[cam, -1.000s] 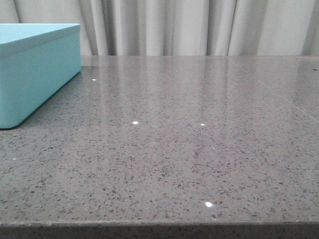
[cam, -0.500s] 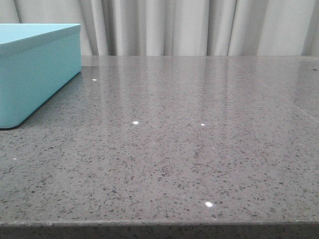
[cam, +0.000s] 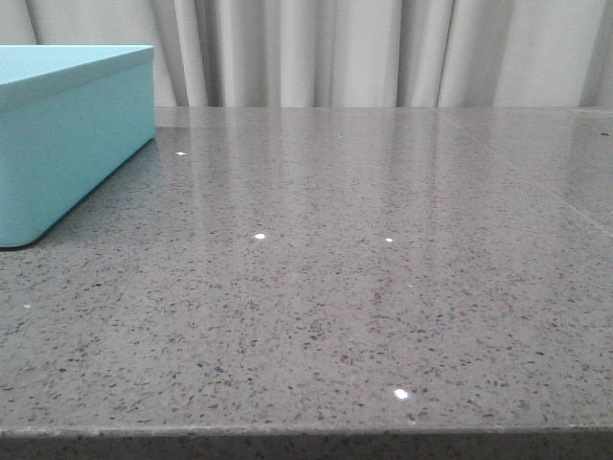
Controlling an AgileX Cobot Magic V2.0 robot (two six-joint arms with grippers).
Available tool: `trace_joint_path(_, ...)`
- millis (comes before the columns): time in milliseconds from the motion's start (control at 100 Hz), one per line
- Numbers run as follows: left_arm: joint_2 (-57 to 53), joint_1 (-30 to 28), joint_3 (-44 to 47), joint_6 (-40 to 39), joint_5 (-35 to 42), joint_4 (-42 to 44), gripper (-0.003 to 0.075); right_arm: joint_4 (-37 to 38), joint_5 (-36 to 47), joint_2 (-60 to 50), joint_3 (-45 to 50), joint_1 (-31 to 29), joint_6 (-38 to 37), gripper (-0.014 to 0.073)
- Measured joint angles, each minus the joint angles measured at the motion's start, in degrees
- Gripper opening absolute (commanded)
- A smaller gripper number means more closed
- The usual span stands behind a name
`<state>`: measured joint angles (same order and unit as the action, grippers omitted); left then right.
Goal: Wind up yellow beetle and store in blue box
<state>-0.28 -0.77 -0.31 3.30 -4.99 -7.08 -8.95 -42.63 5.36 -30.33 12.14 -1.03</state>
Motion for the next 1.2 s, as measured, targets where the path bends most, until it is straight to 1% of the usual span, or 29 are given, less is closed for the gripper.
trace_joint_path(370,0.0,-0.8,0.3,-0.5,0.5,2.7,-0.0019,0.1,0.0,0.0,0.0,0.0,0.0,-0.0068)
trace_joint_path(1200,0.0,-0.8,0.3,-0.5,0.5,2.6,-0.0019,0.1,0.0,0.0,0.0,0.0,0.0,-0.0068)
